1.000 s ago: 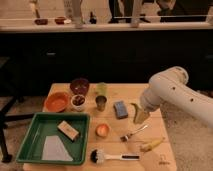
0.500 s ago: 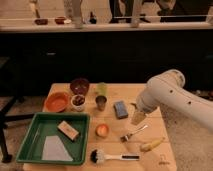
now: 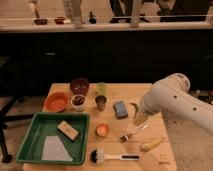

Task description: Wipe red bowl with eraser

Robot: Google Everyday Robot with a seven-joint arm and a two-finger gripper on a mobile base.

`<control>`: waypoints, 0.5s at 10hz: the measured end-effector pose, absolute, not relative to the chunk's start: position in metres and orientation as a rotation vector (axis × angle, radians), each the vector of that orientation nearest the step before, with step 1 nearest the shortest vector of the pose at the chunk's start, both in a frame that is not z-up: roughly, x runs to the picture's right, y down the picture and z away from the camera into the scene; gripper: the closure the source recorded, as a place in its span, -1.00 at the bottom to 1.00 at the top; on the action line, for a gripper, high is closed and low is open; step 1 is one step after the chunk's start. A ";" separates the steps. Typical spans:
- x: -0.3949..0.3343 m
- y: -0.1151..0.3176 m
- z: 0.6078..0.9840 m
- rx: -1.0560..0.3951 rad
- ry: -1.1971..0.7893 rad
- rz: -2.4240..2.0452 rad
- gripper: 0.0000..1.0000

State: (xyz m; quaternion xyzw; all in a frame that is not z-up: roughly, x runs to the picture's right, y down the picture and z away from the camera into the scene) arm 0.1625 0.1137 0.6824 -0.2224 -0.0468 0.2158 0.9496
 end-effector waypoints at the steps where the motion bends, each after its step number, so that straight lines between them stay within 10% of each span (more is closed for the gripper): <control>1: 0.154 0.117 0.680 -0.444 -0.102 0.427 -0.47; 5: 0.083 0.132 0.670 -0.422 -0.155 0.377 -0.47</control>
